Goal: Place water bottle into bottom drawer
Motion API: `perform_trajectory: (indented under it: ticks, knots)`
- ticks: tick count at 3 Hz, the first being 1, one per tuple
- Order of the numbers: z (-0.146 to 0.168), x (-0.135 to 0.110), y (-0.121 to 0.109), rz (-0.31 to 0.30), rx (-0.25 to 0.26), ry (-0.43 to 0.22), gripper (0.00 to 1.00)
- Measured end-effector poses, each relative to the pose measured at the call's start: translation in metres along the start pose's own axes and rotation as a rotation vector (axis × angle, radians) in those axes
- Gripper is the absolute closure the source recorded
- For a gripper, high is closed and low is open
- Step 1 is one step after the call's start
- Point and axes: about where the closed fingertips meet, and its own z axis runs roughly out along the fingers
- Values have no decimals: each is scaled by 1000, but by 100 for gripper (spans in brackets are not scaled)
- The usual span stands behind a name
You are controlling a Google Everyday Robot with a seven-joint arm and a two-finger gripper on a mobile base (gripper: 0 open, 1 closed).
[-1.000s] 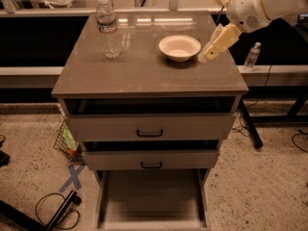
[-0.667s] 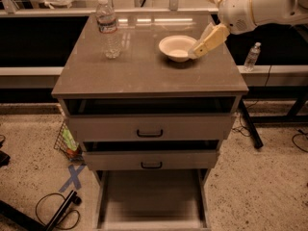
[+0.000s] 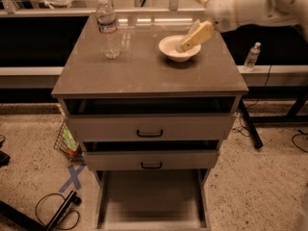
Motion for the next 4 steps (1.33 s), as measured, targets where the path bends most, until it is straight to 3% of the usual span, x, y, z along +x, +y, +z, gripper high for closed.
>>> perform_trajectory:
  ticks: [1,2,4]
  knots:
    - [50,3,-23,83,-28,-93,0]
    - [85,6,-42,158,-15,-173,0]
    - [112,-9,-60,225,38,-248,0]
